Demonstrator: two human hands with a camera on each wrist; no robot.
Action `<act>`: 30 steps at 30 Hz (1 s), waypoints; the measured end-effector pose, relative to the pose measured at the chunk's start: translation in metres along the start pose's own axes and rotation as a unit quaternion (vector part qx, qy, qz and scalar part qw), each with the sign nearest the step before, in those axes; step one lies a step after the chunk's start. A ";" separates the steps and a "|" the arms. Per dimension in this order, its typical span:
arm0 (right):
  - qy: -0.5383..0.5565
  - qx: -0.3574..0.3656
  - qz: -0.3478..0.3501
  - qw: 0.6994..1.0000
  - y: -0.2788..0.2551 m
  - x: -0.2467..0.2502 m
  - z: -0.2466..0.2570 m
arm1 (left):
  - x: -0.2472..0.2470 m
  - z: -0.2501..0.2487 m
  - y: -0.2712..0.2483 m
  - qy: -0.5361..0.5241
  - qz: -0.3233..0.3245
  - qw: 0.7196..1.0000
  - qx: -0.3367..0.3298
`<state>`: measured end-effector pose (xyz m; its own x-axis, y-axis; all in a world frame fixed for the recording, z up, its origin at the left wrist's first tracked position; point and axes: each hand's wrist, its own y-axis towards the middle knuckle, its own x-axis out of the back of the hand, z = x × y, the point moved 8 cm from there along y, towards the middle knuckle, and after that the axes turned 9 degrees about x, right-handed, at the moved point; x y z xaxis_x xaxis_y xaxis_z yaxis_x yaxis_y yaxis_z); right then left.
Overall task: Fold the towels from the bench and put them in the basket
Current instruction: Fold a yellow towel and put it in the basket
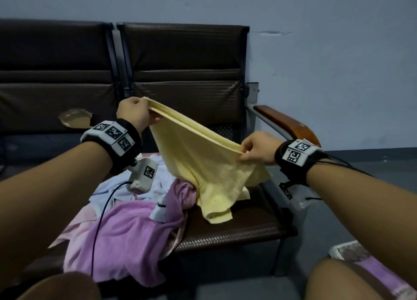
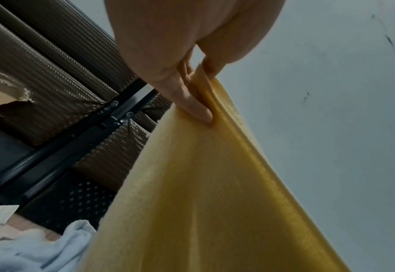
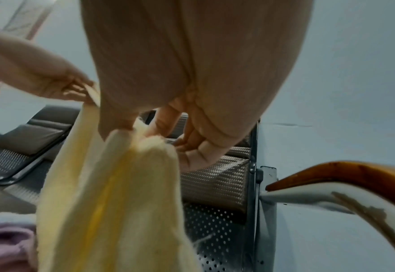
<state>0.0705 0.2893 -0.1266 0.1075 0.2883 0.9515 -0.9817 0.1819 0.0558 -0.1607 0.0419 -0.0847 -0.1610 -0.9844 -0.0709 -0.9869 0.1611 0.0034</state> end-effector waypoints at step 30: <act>0.074 -0.097 -0.221 0.968 0.020 0.091 -0.028 | -0.027 -0.015 0.002 0.222 0.155 0.957 -0.102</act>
<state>0.0650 0.3452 -0.0472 0.5454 0.2719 0.7929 -0.7888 0.4865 0.3757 -0.1586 0.0679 -0.0681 -0.3891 -0.8314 0.3967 -0.8648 0.4780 0.1536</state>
